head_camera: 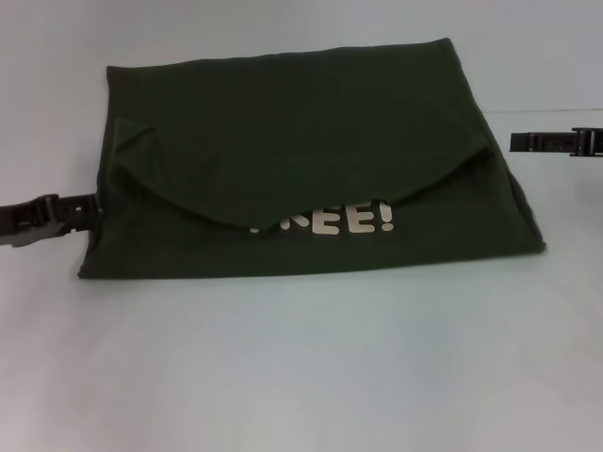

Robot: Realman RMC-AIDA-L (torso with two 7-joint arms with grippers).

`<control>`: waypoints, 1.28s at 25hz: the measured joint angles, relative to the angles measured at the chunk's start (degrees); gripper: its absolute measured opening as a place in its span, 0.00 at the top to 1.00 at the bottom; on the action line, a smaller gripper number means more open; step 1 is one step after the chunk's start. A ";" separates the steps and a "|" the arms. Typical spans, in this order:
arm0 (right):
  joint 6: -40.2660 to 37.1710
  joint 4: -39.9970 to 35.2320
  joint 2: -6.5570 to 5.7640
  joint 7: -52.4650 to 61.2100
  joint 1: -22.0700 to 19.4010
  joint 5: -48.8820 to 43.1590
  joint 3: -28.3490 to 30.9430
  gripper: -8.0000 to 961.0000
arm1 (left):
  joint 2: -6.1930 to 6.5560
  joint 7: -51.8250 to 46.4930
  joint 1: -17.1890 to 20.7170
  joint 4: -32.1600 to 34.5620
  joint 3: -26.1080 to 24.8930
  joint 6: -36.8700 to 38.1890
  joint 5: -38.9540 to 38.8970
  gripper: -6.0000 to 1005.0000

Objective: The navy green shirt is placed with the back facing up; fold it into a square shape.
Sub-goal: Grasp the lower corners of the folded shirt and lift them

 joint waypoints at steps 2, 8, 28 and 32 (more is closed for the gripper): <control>-0.01 -0.03 -0.04 0.00 -0.10 -0.03 -0.01 0.02 | -0.33 0.26 -0.07 0.02 0.29 -2.43 1.10 0.29; -0.08 0.13 -0.06 -0.24 -0.19 -0.09 -0.02 0.02 | -1.28 0.46 -0.33 0.05 4.87 -7.93 1.52 0.29; -0.20 0.31 0.03 -0.04 -0.46 -0.20 -0.01 0.01 | -1.68 -0.81 -0.42 -0.23 10.02 -11.42 1.62 0.29; -0.19 0.31 0.03 -0.07 -0.52 -0.21 -0.01 0.02 | -2.05 -0.88 -0.35 -0.36 10.44 -10.46 1.62 0.29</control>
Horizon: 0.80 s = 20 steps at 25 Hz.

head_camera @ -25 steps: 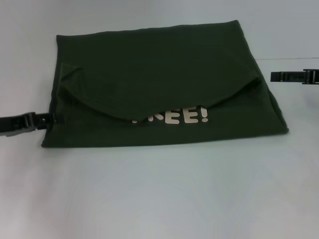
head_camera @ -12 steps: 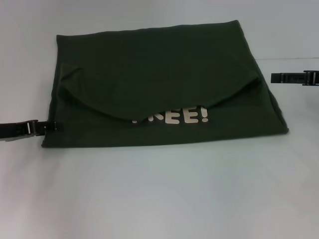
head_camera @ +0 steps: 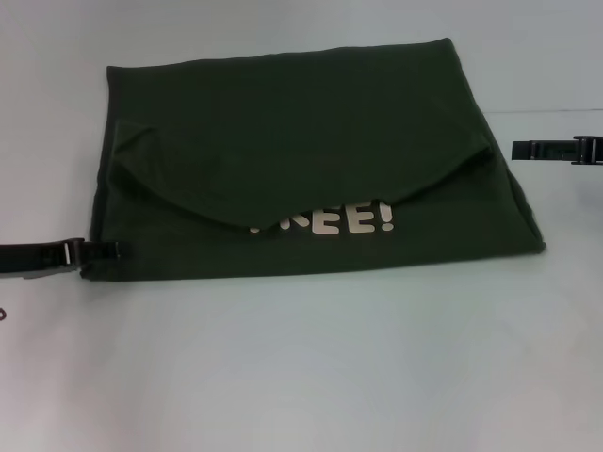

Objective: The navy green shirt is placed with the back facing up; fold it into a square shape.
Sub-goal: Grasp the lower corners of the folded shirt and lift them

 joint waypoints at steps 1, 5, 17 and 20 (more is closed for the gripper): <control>0.00 0.00 0.00 -0.01 0.00 0.00 0.00 0.02 | -0.02 -0.02 0.02 0.00 0.04 0.42 0.00 0.29; 0.00 0.00 0.10 -0.15 0.00 0.00 0.00 0.02 | 0.00 -0.04 0.08 0.12 0.06 0.94 0.61 0.29; 0.00 -0.02 0.45 -0.26 0.00 0.01 -0.82 0.01 | -0.11 0.21 -0.42 0.35 0.08 -1.43 3.69 0.29; 0.00 -0.02 0.44 -0.27 -0.01 0.01 -0.98 0.02 | -0.54 0.52 -0.64 0.34 0.12 -1.46 4.31 0.30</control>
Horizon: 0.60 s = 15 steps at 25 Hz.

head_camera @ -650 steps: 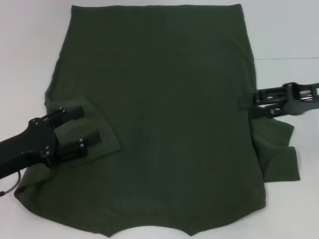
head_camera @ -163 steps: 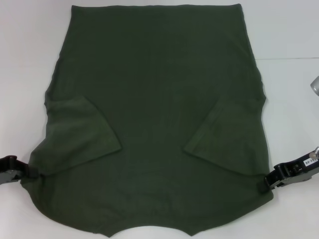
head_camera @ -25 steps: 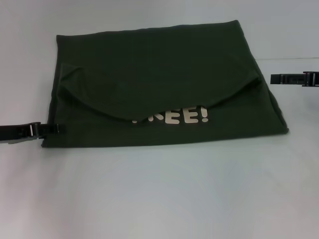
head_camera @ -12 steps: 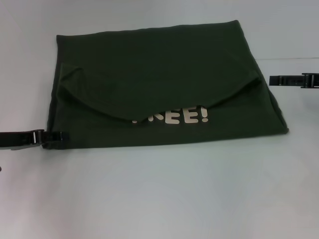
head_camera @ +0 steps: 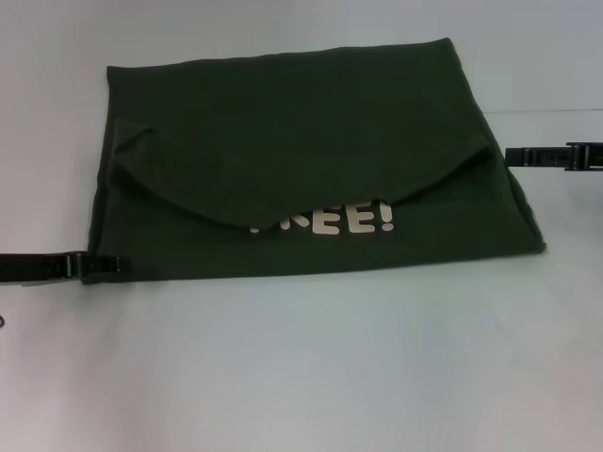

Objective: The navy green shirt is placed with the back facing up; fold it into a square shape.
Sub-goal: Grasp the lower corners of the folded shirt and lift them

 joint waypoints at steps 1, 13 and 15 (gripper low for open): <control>0.00 0.00 0.00 -0.01 0.00 0.00 -0.06 0.02 | -0.10 0.07 -0.01 0.01 0.05 -0.01 0.01 0.30; 0.00 0.00 0.06 -0.19 0.17 0.00 -0.45 0.02 | -0.22 0.21 0.11 0.08 0.13 -0.97 0.09 0.47; 0.00 0.00 0.07 -0.19 0.16 0.00 -0.49 0.02 | -0.22 0.21 0.11 0.08 0.13 -0.98 0.09 0.53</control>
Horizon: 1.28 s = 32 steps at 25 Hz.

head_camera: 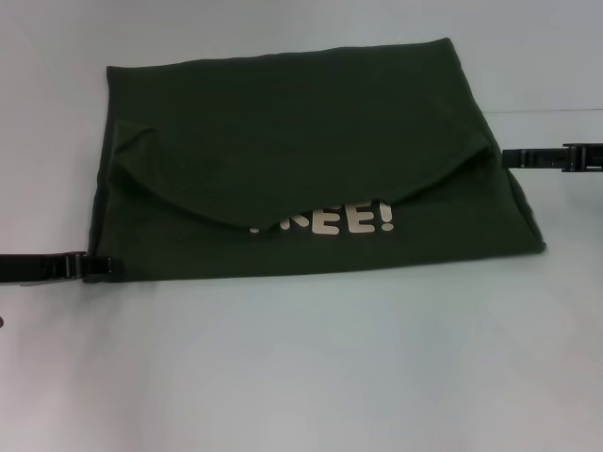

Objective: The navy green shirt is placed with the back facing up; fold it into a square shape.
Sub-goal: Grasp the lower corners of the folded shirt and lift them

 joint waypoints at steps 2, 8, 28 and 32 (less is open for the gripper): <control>0.00 0.00 0.01 0.00 -0.04 0.00 -0.01 0.02 | 0.00 0.00 0.00 0.00 0.00 -0.10 0.00 0.56; -0.01 0.00 0.13 0.00 -0.11 0.00 -0.03 0.02 | 0.14 -0.52 -0.25 -0.02 0.64 -0.71 0.14 0.56; -2.51 -0.28 -2.48 19.65 4.28 -12.80 -6.64 0.01 | 0.36 -1.37 -0.96 0.00 0.50 0.26 0.88 0.98; -1.36 -0.05 -1.48 20.43 5.39 -16.71 -7.22 0.01 | 0.36 -1.38 -1.06 0.05 0.45 0.28 0.88 0.98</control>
